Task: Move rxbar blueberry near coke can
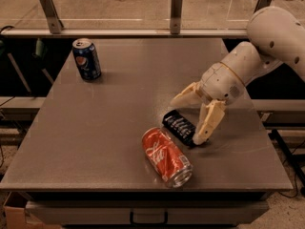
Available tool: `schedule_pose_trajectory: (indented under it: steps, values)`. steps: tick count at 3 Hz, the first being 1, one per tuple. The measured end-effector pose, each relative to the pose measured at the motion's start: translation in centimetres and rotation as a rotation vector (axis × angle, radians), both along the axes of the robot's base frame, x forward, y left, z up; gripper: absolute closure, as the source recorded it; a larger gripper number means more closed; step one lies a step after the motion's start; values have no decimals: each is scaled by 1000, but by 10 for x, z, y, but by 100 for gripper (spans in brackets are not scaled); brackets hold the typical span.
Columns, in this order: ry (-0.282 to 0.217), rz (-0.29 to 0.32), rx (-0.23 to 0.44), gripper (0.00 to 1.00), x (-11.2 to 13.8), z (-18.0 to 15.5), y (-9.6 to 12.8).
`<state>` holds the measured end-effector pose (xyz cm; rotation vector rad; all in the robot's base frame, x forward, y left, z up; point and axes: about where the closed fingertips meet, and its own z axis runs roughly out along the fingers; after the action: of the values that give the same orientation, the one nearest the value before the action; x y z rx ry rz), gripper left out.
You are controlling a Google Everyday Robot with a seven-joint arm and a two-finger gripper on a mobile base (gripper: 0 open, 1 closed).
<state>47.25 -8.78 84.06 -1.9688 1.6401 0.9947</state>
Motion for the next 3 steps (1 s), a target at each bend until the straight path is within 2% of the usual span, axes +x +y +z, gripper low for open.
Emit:
schedule_pose_trajectory:
  steps: [1,2,3]
  values:
    - [-2,-1,-4,0,3,1,0]
    - [-74,-81,19,0,28,20,-13]
    - [-274,-220,104,0,68,86,-44]
